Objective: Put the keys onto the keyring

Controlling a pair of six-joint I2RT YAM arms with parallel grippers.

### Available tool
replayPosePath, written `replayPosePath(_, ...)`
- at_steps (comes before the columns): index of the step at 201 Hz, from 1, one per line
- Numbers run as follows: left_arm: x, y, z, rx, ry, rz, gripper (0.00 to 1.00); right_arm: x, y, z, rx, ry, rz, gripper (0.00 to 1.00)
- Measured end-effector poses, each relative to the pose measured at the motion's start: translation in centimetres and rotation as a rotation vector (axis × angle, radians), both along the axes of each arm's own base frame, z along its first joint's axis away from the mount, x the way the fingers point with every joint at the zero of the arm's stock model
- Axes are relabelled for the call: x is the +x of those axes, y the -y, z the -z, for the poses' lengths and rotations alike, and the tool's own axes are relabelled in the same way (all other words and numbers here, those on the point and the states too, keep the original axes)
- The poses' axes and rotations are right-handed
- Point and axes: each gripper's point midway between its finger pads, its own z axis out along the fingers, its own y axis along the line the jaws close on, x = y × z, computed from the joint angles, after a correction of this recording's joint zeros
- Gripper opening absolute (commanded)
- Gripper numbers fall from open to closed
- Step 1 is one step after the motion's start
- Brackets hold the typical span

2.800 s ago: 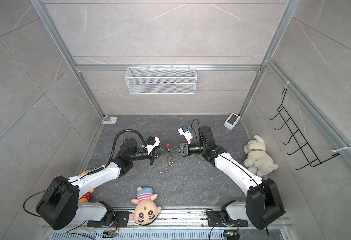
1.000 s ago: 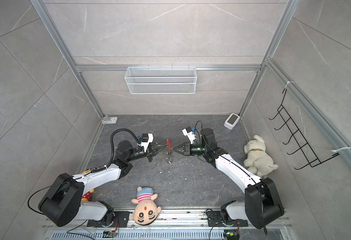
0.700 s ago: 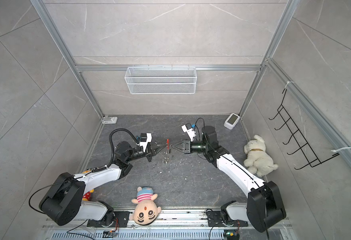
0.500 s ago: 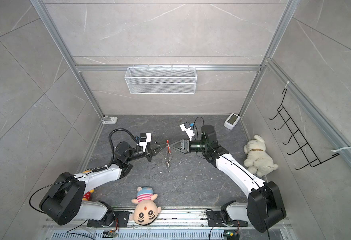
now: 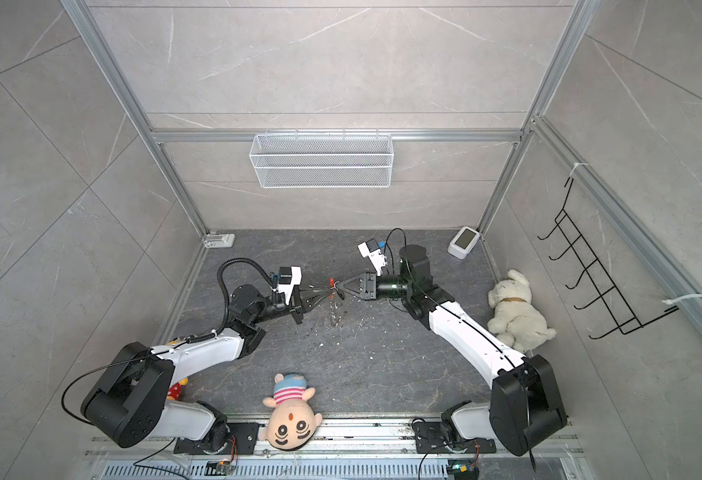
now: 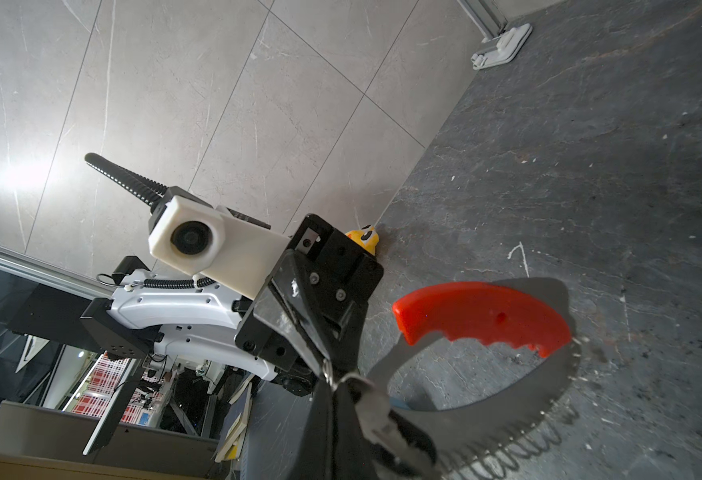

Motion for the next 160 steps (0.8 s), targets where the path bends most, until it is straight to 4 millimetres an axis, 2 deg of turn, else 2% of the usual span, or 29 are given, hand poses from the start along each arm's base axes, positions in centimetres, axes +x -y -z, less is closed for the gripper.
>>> replayPosePath(43,0.2,0.0,0.2,0.0,-0.008,-0.005,0.0,-0.3,0.1,0.6,-0.009,-0.021,0.0,0.0)
replayPosePath(112,0.5,0.0,0.1,-0.017,-0.017,-0.012,0.0,-0.9,0.5,2.6,-0.02,-0.086,0.008,0.0)
replayPosePath(160,0.7,0.1,-0.4,-0.057,-0.018,-0.013,0.0,-0.7,0.4,2.6,0.011,-0.119,0.016,0.0)
